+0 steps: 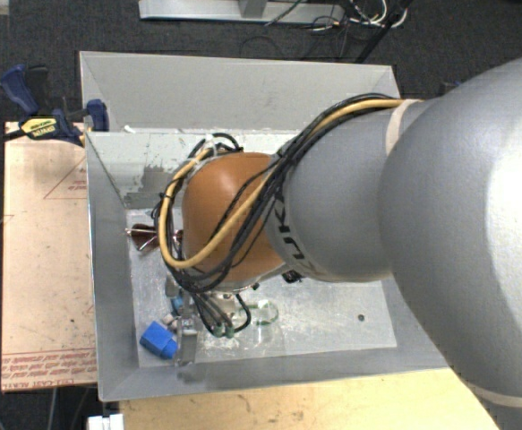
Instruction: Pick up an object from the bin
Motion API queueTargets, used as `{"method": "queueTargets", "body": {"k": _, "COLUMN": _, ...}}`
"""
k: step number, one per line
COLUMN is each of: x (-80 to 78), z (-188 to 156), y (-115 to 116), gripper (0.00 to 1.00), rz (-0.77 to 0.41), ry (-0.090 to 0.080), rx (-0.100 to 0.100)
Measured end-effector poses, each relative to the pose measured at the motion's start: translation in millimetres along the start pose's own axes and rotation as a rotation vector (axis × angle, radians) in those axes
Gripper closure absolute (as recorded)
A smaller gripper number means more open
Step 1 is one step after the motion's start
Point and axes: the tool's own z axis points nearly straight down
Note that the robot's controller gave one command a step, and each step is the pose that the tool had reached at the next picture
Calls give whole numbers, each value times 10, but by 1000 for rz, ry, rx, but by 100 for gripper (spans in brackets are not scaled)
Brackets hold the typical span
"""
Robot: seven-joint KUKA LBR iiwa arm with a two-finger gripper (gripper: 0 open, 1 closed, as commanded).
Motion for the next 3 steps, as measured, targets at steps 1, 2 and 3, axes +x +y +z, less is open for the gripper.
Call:
{"method": "queueTargets", "body": {"k": 1, "x": 0, "z": 0, "y": 0, "gripper": 0, "rz": 0, "ry": 0, "rx": 0}}
{"method": "queueTargets", "body": {"k": 2, "x": -7, "z": 577, "y": 169, "gripper": 0, "rz": 99, "ry": -6, "rx": -3}}
{"method": "queueTargets", "body": {"k": 3, "x": 23, "z": 426, "y": 211, "gripper": 0, "rz": 142, "ry": -2, "rx": 0}}
